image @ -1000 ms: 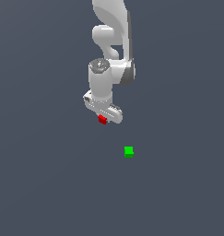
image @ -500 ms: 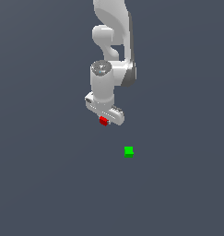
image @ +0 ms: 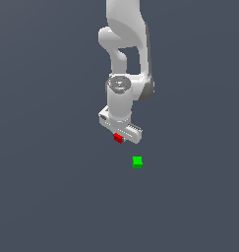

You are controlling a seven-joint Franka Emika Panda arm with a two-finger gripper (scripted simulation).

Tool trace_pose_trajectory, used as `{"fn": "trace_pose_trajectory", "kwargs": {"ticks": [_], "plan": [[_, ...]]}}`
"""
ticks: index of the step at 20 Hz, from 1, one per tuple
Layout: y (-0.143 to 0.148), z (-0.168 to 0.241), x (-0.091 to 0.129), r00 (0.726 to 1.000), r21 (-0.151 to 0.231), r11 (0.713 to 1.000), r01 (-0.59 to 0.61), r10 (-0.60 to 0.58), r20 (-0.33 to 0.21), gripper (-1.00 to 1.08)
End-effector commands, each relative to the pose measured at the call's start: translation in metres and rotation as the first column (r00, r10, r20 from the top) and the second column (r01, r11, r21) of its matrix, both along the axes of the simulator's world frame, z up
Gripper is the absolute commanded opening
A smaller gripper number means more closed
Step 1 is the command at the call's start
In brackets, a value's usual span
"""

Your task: Stack the red cube on top of the green cube.

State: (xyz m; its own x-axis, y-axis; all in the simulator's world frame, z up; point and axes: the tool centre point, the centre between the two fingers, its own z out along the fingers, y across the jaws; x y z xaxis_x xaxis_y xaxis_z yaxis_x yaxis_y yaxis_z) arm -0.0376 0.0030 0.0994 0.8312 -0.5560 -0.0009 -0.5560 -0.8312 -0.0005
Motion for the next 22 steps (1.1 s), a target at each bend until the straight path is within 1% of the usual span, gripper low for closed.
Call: {"fn": "trace_pose_trajectory", "kwargs": {"ticks": [1,7,11,16,22], "plan": [[0.013,-0.006,0.014,1.0,0.0,1.0,0.0,0.0,0.001,-1.0],[0.045,-0.021,0.049,1.0,0.001,1.0,0.0,0.0,0.0,-1.0],[0.061,-0.028,0.067,1.0,0.0,1.0,0.0,0.0,0.0,-1.0],[0.073,-0.034,0.082,1.0,0.0,1.0,0.0,0.0,0.0,-1.0],[0.081,-0.038,0.091,1.0,-0.001,1.0,0.0,0.0,0.0,-1.0]]}}
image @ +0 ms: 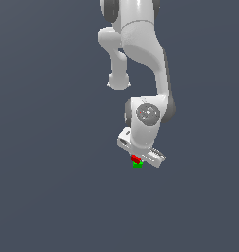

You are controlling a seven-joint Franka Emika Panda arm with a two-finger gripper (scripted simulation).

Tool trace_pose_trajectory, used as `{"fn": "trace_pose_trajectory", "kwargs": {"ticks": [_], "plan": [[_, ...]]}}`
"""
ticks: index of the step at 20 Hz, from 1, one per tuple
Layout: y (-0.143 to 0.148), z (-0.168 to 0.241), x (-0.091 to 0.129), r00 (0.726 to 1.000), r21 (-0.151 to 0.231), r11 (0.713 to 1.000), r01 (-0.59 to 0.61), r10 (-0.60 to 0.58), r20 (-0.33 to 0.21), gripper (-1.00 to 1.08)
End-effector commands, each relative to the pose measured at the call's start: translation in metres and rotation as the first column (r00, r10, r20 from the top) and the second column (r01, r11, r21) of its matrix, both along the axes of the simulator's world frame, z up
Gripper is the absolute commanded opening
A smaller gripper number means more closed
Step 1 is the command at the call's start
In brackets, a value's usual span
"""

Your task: Stack the red cube on top of the green cube.

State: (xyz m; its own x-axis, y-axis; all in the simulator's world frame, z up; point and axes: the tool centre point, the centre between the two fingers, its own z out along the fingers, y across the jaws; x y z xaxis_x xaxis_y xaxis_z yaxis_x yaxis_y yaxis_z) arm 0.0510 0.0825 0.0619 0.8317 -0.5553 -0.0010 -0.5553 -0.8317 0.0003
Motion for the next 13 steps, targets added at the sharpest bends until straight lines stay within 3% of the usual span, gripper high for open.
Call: {"fn": "trace_pose_trajectory", "kwargs": {"ticks": [1,3,4,13], "plan": [[0.0018,-0.0004,0.003,1.0,0.0,1.0,0.001,-0.001,0.001,-1.0],[0.0022,-0.0006,0.0035,1.0,0.0,1.0,0.001,-0.001,0.001,-1.0],[0.0022,-0.0006,0.0035,1.0,0.0,1.0,0.001,-0.001,0.001,1.0],[0.0022,-0.0006,0.0035,1.0,0.0,1.0,0.001,-0.001,0.001,1.0]]}}
